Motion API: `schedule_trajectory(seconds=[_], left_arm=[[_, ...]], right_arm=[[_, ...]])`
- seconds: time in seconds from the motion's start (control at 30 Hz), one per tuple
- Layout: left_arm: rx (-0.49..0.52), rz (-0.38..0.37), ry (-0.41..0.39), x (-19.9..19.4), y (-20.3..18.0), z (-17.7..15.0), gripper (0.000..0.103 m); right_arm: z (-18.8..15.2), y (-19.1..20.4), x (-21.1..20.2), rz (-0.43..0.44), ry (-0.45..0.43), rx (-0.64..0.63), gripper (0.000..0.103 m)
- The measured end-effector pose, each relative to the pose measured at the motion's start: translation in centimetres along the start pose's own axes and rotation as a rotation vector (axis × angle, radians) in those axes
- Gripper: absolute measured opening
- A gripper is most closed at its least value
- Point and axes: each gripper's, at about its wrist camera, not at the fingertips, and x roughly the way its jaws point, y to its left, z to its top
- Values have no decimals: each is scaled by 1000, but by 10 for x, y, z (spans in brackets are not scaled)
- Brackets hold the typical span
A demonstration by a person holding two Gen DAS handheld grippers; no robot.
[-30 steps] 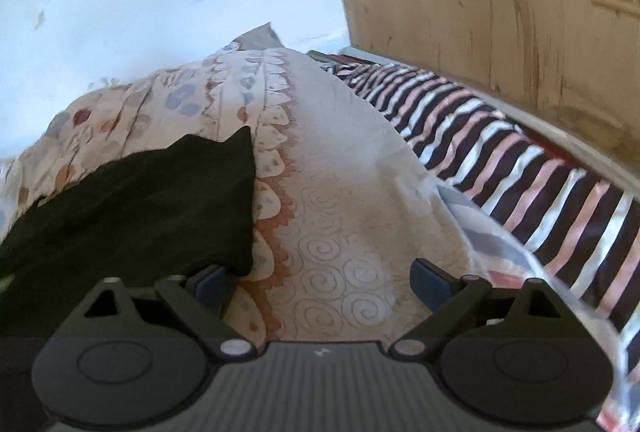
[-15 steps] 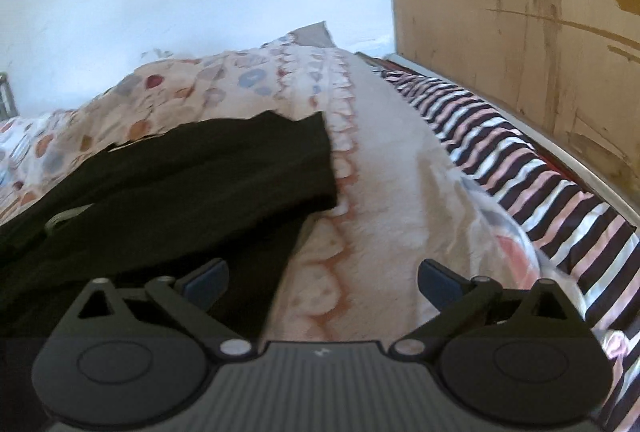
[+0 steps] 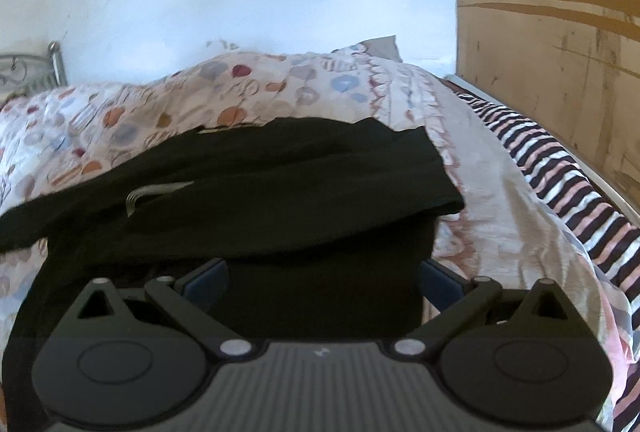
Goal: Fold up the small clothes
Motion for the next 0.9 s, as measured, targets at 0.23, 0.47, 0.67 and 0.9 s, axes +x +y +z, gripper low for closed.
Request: schedule_trajectory(seconds=[0.23,0.47,0.67,0.9], left_arm=[[112,-66,-184,-32,-33,8,0],[334,-228,-317,-113,-114,12,0],[578,-478,-331,-186,-192,-37,0],[766,-723,-140,-226,-228,-142,0]], right_arm=[[-1,6,0,13,0,-10,103],[-4,2,-1,49,-16,25,103],[-4,-8,-5,77,-33,72,103],[2,-21,-10,77,-57,106,103]])
